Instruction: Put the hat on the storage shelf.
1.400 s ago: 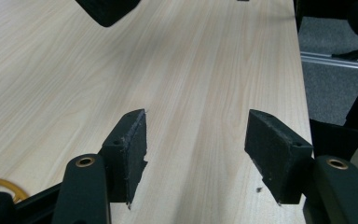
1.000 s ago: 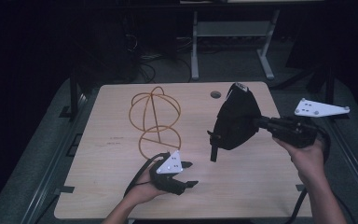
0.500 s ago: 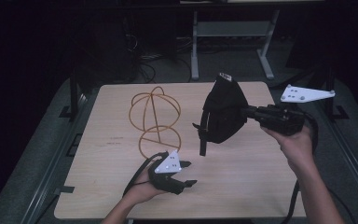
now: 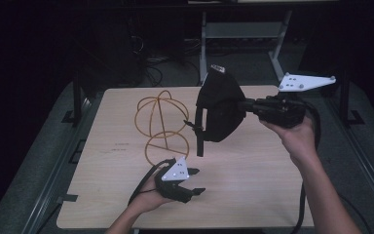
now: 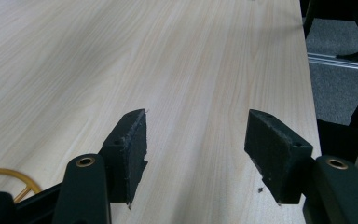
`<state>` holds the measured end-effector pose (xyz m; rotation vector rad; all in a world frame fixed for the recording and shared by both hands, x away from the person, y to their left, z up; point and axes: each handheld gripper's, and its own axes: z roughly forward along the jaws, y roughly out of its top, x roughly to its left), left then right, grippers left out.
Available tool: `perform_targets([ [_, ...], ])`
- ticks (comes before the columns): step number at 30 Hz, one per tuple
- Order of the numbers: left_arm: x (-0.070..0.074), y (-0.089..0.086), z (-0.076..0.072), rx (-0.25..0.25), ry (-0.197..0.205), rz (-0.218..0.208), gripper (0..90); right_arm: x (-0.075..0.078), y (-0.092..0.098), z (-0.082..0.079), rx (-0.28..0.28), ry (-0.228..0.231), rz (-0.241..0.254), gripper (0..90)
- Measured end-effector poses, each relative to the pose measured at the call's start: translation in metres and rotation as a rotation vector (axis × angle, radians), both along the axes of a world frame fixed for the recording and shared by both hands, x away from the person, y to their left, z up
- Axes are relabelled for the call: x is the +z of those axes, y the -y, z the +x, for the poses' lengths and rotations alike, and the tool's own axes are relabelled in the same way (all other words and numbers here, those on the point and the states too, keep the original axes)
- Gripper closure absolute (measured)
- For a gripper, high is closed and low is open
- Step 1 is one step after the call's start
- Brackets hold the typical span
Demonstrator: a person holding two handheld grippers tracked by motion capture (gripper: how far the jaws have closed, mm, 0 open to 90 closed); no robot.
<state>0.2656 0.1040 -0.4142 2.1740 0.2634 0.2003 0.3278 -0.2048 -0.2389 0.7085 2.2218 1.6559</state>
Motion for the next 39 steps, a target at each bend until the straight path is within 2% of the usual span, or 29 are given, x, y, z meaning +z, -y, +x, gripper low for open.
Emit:
perform_targets([
  [7,0.0,-0.003,0.002,0.015,0.018,0.011,38.9,0.009,-0.018,0.009,0.026,0.003,-0.009,86.2],
  [12,0.0,-0.004,0.001,0.02,0.007,0.005,38.9,0.015,-0.031,0.014,0.046,0.002,-0.006,86.2],
  [15,0.0,-0.005,0.001,0.02,0.007,0.004,38.9,0.019,-0.038,0.016,0.057,0.007,-0.022,86.2],
  [25,0.0,-0.005,0.001,0.018,0.005,-0.007,38.9,0.02,-0.046,0.021,0.064,-0.001,-0.018,86.2],
  [29,0.0,-0.004,0.001,0.019,0.004,0.008,38.9,0.021,-0.05,0.023,0.066,-0.001,-0.027,86.2],
  [39,0.001,-0.006,0.001,0.019,0.007,-0.007,39.1,0.026,-0.065,0.028,0.078,-0.003,-0.044,86.2],
])
